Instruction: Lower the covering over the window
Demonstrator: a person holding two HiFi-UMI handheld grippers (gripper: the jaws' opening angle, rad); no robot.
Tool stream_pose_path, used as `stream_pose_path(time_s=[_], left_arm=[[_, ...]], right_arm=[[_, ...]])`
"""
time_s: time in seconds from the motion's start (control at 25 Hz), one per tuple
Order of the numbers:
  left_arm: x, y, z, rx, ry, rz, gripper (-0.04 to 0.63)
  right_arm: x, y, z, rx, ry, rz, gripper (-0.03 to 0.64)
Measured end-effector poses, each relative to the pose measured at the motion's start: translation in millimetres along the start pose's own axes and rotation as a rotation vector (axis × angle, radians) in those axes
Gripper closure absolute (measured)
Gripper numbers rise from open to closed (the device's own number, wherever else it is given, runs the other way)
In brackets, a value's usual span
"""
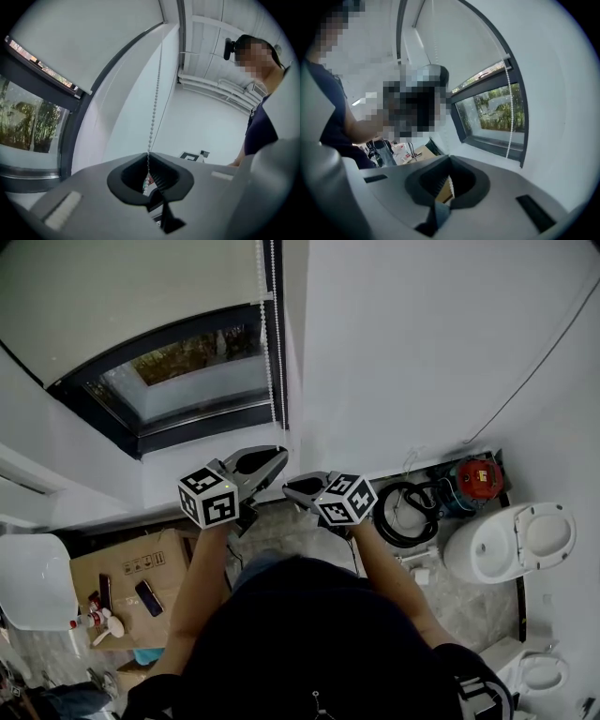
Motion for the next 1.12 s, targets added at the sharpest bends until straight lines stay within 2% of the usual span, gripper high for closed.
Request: stream_pose_path(time_s=[0.16,0.4,0.56,0.76,0.84,0.92,1.0,1.12], left_arm=[[11.1,0.7,2.6,0.018,-0.008,-0.023,0.577],[13.2,-2.8,1.1,0.023,-0.044,-0.004,0.577],[28.0,1.0,-3.3,0.016,-0.061,-0.040,0.577],[33.5,-2.9,-0.2,0.030,-0.091,-0.025,0.577],[33.9,-3.2,-1.2,0.032,-0.093,-0.025,0.577],[34.4,-5.2,-1.5,0.033,-0.104,-0.017,0.577],[34.3,-6.8,-1.0,0.037,-0.110,-0.005,0.577],[34.9,-8.4,0.0,0.044,-0.109,0.003,0.577]], right_arm=[[8.7,6.5,-1.4,0.005,-0.001,-0.036,0.604],[10.3,4.3,1.3,0.014,0.021,-0.019,0.604],[23.2,8.7,3.8,0.035,-0.001,-0.088,0.604],[31.5,1.3,11.2,0.009,0.127,0.021,0.604],[34.1,-6.2,15.3,0.003,0.154,0.017,0.603],[33.2,-16.3,18.9,0.033,0.140,-0.012,0.582],[21.6,-28.9,19.7,0.058,0.105,-0.008,0.486],[-13.9,-50.3,11.6,0.071,0.030,0.044,0.474]])
Point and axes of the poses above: the fingertips, and each gripper's own axes: y forward along the fingers, z to its right, x out of its underside, the point moved 3 cm from there along -y, backward along the fingers, and after that the axes turned 10 degrees about -x, right-handed, at the moved point
